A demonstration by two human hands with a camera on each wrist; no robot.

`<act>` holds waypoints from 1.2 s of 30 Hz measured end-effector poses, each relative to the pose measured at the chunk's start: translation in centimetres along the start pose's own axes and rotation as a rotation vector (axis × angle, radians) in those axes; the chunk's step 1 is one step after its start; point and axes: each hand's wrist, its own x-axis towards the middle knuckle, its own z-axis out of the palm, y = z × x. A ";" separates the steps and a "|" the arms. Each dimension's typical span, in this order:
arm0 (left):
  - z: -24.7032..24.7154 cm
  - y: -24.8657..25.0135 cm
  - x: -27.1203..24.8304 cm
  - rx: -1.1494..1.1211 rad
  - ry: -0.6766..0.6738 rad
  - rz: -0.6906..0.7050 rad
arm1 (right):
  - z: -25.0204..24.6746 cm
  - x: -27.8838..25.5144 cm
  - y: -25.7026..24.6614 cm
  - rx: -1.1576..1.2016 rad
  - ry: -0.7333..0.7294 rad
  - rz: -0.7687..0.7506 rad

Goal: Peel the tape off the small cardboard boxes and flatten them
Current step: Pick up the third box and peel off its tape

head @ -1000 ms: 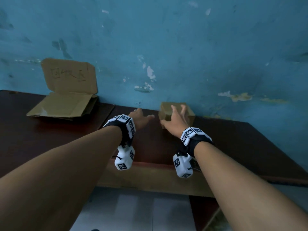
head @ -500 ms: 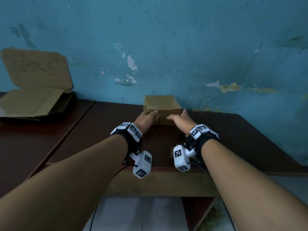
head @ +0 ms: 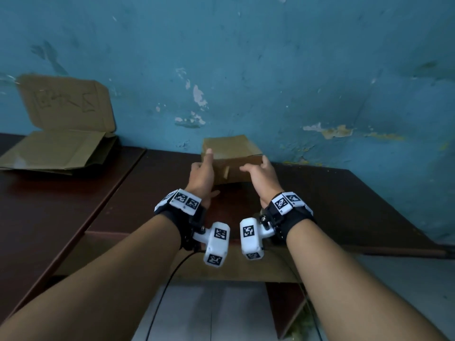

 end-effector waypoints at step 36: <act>-7.8 -0.9 -13.8 -0.658 -0.376 -0.191 | 2.1 -13.6 1.8 -0.159 -0.025 -0.672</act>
